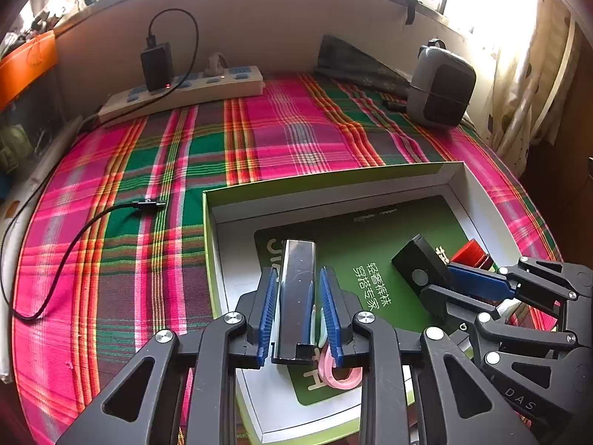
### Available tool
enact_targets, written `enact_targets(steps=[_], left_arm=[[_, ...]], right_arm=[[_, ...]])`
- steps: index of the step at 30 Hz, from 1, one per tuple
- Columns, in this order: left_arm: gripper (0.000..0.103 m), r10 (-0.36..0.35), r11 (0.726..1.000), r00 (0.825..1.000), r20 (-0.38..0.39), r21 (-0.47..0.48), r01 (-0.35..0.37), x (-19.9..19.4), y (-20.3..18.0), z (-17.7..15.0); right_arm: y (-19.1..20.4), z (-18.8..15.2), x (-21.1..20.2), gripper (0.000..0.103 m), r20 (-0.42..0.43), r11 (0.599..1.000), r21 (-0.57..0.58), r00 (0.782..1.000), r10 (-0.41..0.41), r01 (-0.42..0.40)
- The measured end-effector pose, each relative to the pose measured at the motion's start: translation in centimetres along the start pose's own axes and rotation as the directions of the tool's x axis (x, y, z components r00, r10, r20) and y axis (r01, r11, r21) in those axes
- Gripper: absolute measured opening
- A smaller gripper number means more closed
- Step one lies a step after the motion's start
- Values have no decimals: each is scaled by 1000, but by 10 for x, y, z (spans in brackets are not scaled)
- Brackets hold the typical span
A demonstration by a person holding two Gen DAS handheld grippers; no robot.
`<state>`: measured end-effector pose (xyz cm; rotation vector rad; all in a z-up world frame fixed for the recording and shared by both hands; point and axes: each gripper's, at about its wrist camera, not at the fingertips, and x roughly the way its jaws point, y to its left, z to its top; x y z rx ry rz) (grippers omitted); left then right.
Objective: Organize rigid objects
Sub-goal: 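Carry the silver bar into the green box with the left tool while the right tool carries the stapler there, then open both tools to release the items in the box and withdraw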
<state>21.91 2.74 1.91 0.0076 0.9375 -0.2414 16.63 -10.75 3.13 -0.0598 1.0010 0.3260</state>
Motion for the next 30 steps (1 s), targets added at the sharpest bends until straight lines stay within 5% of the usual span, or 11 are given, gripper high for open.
enact_targets(steps=[9, 14, 30], left_arm=[[30, 2, 1000, 1000, 4, -2, -2, -5, -1, -2], [32, 2, 1000, 1000, 10, -5, -2, -11, -2, -7], [33, 23, 1000, 995, 95, -5, -22, -54, -10, -30]], right_arm=[[-2, 0, -2, 27, 12, 1000, 18, 1000, -4, 4], [-4, 0, -5, 37, 22, 1000, 26, 1000, -4, 3], [-2, -14, -29, 39, 80, 999, 45, 997, 7, -10]])
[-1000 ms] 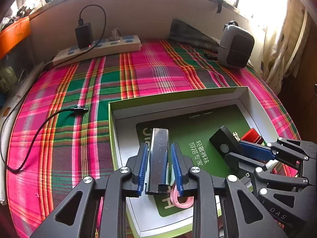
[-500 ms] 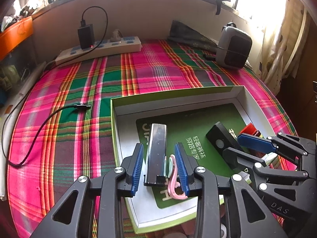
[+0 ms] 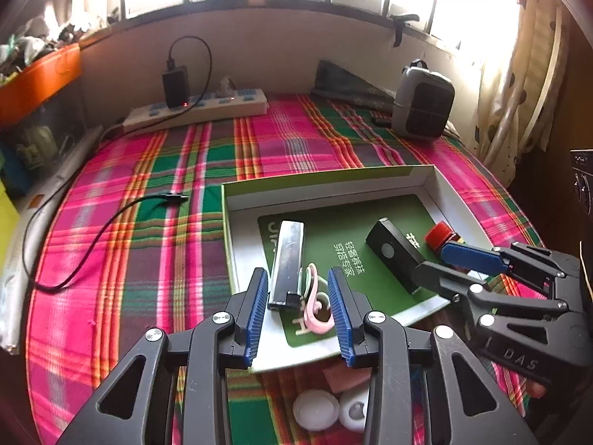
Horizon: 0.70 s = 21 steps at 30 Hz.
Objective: Organize rigid objects
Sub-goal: 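Open both tools to release the items in the box and withdraw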
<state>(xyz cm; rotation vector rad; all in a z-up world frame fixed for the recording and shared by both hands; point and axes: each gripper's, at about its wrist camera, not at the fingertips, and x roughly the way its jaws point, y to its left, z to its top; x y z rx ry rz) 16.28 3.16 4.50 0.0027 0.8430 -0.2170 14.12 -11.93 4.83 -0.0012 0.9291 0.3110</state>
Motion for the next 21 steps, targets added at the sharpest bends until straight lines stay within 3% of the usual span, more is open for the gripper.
enact_targets(steps=[16, 21], left_arm=[[40, -11, 998, 999, 44, -68, 14, -33, 6, -36], [43, -12, 995, 1000, 26, -98, 14, -34, 11, -53]], right_arm=[[-19, -27, -45, 39, 100, 998, 53, 995, -23, 17], [-34, -41, -57, 39, 123, 995, 90, 991, -52, 41]])
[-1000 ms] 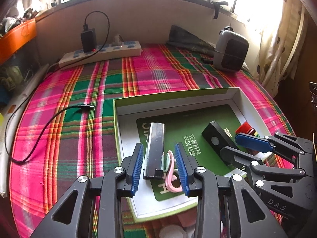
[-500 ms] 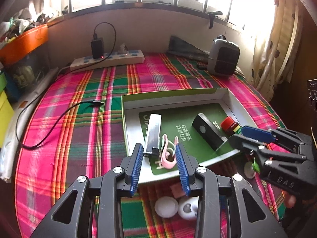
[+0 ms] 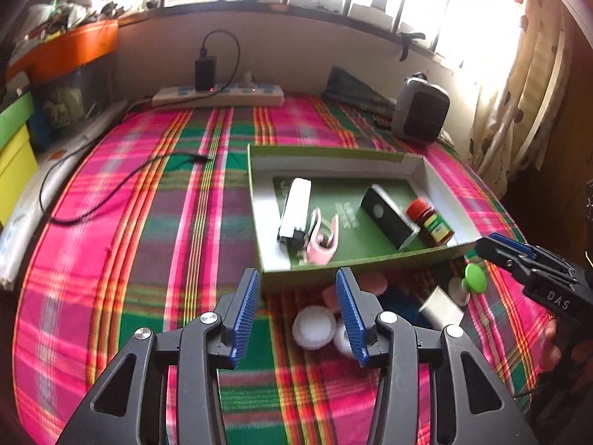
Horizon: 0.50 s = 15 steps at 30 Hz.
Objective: Organize rigid objects
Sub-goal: 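Open both tools to release the items in the box and withdraw, then lower the left tool onto the clear round lid while the right tool reaches the green round button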
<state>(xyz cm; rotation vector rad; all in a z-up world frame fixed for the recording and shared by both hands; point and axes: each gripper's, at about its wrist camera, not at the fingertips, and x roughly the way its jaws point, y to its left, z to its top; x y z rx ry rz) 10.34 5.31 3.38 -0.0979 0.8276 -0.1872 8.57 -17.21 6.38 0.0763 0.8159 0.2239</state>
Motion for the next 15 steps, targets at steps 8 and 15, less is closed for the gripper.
enact_targets(steps=[8, 15], left_arm=[[47, -16, 999, 1000, -3, -29, 16, -6, 8, -20], [48, -59, 998, 998, -31, -27, 58, 0, 2, -25]], right_arm=[[-10, -20, -10, 53, 2, 1000, 12, 1000, 5, -5], [-9, -25, -4, 54, -11, 1000, 13, 1000, 8, -8]])
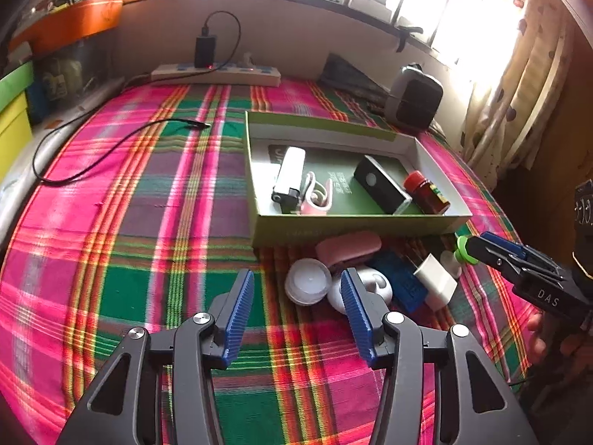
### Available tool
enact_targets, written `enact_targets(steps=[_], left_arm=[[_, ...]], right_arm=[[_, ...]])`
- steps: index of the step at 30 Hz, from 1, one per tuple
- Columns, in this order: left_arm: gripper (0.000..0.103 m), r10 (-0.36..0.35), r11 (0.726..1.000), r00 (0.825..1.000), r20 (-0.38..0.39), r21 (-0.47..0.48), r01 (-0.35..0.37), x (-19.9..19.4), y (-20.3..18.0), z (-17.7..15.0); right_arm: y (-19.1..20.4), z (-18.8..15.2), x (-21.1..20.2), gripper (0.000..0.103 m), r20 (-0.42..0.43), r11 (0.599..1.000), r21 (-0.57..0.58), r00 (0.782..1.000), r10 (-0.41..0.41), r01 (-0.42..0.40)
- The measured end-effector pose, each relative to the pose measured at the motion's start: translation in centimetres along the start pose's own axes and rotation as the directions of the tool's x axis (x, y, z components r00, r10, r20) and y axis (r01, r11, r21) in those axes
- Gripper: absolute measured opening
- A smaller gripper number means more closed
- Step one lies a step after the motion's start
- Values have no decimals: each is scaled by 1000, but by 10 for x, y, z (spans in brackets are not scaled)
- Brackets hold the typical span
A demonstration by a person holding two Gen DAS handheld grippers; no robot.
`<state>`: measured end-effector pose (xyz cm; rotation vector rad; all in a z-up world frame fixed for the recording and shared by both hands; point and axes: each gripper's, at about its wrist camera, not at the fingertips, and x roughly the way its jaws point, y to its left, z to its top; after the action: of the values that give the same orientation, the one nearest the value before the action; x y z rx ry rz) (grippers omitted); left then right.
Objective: Organize rigid objects
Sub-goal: 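Lower the left tool onto the clear round lid while the right tool reaches the green round button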
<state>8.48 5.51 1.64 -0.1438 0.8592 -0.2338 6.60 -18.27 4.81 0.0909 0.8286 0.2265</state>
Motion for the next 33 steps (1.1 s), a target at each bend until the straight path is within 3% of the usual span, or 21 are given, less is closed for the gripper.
enact_targets(steps=[17, 22, 33], left_arm=[[49, 54, 999, 998, -43, 2, -54, 20, 1, 6], [48, 93, 996, 995, -36, 15, -93, 20, 0, 6], [45, 99, 995, 995, -23, 8, -99, 19, 4, 5]], right_arm=[[3, -2, 19, 54, -64, 999, -32, 997, -34, 32], [3, -1, 20, 54, -64, 998, -44, 997, -39, 36], [5, -6, 16, 54, -45, 996, -69, 997, -56, 53]])
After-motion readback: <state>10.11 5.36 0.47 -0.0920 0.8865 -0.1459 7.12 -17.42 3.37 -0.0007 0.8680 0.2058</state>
